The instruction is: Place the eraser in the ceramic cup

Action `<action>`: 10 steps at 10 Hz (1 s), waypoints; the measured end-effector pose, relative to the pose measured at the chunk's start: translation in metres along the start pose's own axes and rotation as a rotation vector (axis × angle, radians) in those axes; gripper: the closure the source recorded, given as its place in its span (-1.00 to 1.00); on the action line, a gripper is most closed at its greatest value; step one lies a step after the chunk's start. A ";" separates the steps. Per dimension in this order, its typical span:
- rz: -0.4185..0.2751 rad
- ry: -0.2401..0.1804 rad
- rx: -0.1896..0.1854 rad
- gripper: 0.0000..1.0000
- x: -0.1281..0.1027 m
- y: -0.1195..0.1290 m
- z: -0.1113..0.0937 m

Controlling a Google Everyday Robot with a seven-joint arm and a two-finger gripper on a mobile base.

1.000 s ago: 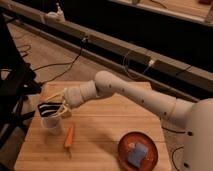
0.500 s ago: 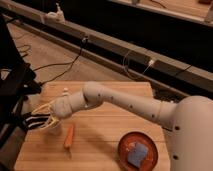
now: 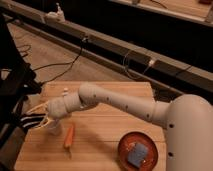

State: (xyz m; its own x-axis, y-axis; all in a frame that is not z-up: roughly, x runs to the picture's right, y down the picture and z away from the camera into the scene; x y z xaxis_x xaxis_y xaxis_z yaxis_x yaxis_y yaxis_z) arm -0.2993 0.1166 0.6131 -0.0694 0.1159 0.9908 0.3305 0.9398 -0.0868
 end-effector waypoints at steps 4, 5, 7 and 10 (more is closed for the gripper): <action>0.020 0.009 0.041 0.66 0.009 -0.004 -0.007; 0.025 0.015 0.053 0.49 0.013 -0.006 -0.010; 0.044 0.026 0.083 0.11 0.020 -0.009 -0.017; 0.083 0.032 0.110 -0.37 0.031 -0.004 -0.024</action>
State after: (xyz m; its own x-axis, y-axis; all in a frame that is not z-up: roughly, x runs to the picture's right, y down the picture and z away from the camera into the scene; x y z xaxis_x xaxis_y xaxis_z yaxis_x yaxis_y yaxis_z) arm -0.2804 0.1088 0.6462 -0.0155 0.1858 0.9825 0.2285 0.9572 -0.1774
